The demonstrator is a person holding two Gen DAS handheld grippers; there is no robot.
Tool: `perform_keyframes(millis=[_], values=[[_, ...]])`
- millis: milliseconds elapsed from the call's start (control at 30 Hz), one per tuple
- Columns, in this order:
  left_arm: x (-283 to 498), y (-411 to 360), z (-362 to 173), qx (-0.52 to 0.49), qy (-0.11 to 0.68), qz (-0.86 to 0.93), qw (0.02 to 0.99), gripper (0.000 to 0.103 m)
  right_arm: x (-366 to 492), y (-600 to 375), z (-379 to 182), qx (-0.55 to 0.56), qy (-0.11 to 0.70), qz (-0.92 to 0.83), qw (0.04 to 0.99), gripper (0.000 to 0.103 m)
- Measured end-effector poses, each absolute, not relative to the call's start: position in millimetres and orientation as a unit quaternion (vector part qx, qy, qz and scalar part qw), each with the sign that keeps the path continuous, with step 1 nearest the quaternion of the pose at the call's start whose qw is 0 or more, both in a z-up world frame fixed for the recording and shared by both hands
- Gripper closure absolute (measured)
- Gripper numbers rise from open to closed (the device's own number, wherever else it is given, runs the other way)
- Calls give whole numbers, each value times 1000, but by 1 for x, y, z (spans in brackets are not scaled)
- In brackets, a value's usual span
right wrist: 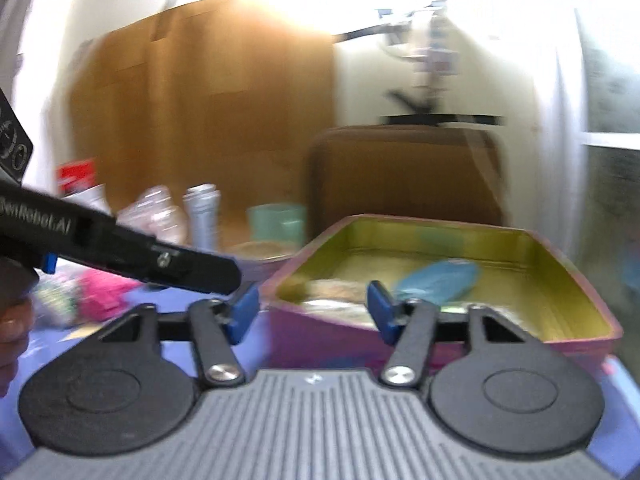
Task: Organize soft objects
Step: 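Grasp the green correction tape roller with the left gripper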
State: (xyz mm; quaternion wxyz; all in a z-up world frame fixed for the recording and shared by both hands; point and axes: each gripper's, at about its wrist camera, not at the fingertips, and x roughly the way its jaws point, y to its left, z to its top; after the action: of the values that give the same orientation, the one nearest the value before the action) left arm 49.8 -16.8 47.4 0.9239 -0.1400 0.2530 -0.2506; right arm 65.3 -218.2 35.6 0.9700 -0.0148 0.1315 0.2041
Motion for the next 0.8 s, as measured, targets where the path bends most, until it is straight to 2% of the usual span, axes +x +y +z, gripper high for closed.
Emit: perform_keyframes(millis=[100,233,400,433,500,533,667,700,800], values=[[20,31,29,-154,259,-198,933,58,71,-182,38,-30,159,265,950,64],[-4,84,1,-188,276,-131,933,58,106,-120,41,-56,198,324,923,64],[-10,113,-13,-241,265,-118,926,58,191,-43,31,-49,281,361,888,60],[-9,113,-13,-240,264,-112,928,58,206,-29,28,-53,295,358,884,57],[-5,114,-13,-246,264,-125,924,58,233,0,19,-64,321,350,878,46],[-4,115,-13,-246,263,-126,924,58,241,11,15,-70,332,347,874,45],[-4,120,-12,-263,257,-135,920,58,259,41,-4,-105,363,332,864,48],[-4,121,-13,-268,256,-137,919,58,256,42,-5,-109,353,330,869,51],[0,121,-17,-278,261,-141,914,58,249,35,-3,-121,343,307,879,51]])
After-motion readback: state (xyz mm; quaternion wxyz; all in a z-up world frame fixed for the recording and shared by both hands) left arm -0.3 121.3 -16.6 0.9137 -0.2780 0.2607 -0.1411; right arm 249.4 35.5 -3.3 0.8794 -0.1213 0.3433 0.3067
